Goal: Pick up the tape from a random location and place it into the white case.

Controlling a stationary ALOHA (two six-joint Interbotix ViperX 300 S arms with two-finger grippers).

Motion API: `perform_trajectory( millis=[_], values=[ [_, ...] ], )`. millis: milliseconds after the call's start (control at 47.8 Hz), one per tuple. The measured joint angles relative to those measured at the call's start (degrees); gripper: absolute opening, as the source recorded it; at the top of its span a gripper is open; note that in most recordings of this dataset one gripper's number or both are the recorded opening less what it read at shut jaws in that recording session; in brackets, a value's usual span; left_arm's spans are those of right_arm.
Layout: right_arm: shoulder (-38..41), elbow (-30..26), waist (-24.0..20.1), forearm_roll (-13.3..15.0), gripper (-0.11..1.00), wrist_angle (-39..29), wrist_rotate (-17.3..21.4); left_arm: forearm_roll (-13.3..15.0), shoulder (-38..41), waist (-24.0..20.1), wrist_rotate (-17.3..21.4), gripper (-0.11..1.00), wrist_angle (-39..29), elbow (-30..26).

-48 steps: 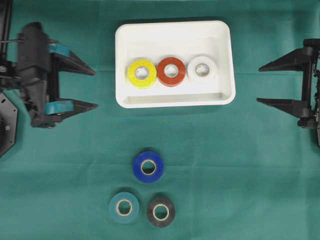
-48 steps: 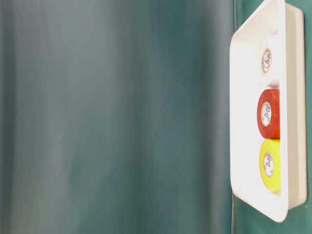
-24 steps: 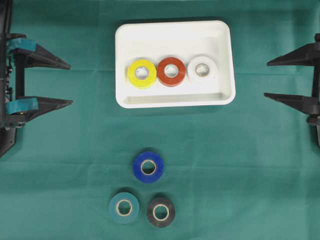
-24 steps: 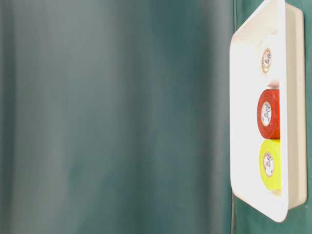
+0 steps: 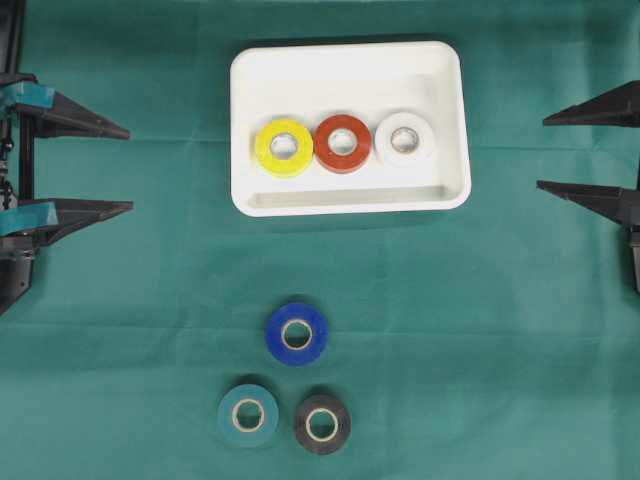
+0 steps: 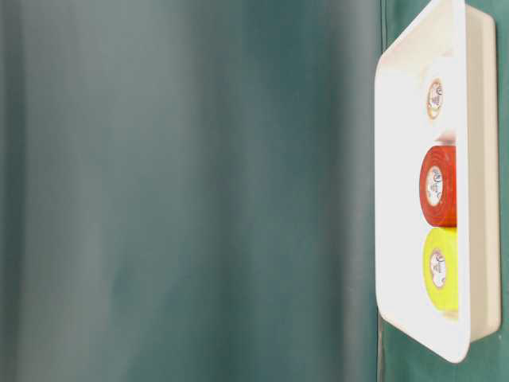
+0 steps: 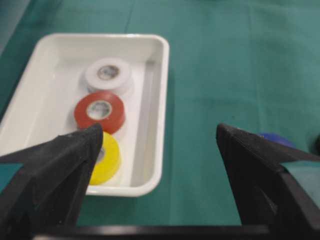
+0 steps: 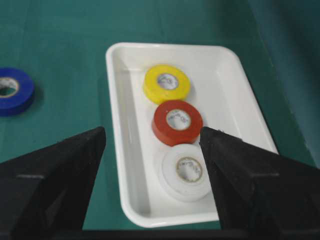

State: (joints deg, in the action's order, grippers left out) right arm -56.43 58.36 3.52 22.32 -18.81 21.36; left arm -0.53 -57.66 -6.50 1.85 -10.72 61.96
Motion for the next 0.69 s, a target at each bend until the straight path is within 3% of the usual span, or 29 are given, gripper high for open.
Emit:
perform_trajectory(
  millis=[209, 690],
  values=[
    [-0.3, 1.7, 0.0, 0.0, 0.74, 2.2, 0.0, 0.0, -0.7, 0.0, 0.0, 0.93, 7.5, 4.9],
    [0.1, 4.9, 0.0, 0.1, 0.74, 6.7, 0.4, 0.4, -0.3, -0.1, -0.5, 0.93, 9.1, 7.6]
  ],
)
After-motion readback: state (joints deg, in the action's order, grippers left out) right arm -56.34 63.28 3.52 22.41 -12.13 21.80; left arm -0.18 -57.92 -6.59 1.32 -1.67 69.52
